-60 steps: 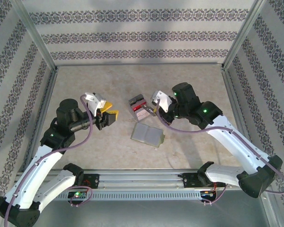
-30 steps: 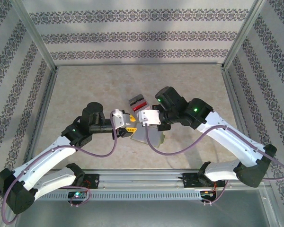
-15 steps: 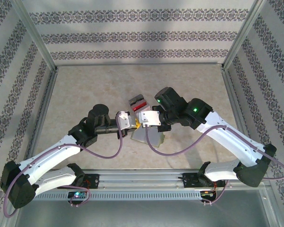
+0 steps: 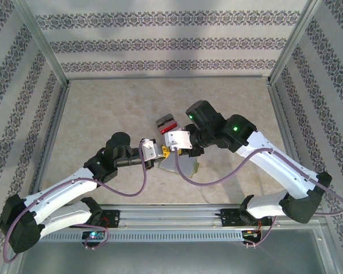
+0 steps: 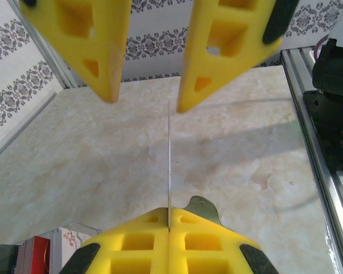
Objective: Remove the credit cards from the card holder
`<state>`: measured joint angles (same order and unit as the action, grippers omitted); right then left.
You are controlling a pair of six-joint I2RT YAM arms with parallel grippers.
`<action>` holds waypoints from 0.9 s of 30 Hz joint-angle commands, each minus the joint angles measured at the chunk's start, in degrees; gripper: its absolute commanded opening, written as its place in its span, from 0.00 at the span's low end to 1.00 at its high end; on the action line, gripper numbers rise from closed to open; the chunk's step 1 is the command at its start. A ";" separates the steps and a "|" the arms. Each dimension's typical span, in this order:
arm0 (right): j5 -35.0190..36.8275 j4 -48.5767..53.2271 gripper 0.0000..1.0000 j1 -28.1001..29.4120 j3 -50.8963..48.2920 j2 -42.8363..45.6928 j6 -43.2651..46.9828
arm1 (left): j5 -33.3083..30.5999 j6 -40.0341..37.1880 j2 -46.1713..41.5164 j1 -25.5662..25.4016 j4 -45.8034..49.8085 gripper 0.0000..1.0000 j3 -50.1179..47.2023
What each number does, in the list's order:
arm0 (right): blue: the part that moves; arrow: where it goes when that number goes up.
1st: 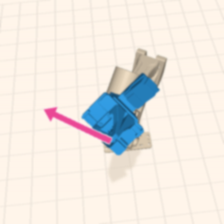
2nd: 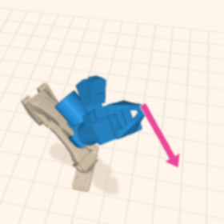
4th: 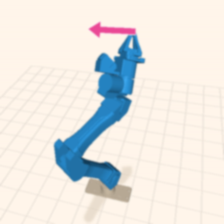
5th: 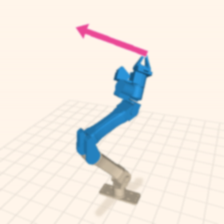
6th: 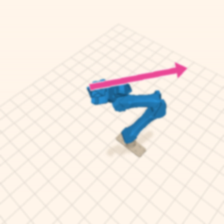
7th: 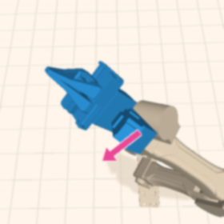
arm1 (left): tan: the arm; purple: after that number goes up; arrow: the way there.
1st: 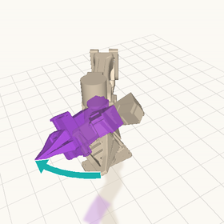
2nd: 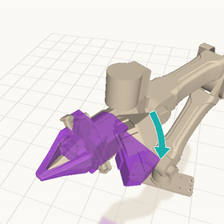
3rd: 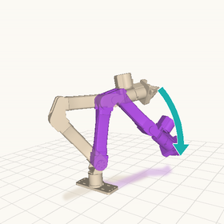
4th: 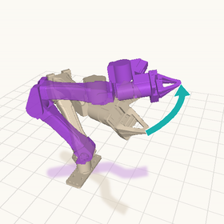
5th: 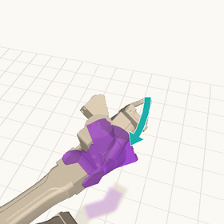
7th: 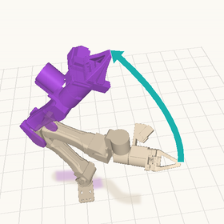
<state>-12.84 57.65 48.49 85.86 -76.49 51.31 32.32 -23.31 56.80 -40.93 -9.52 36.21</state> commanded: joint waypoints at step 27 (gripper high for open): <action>-0.91 0.40 0.00 -1.81 -0.53 -2.48 1.47 | -2.63 3.77 -3.44 -0.91 -10.14 0.08 -3.94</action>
<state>-13.56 57.71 47.35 85.12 -78.19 52.12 29.47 -20.71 54.24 -40.93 -16.03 32.77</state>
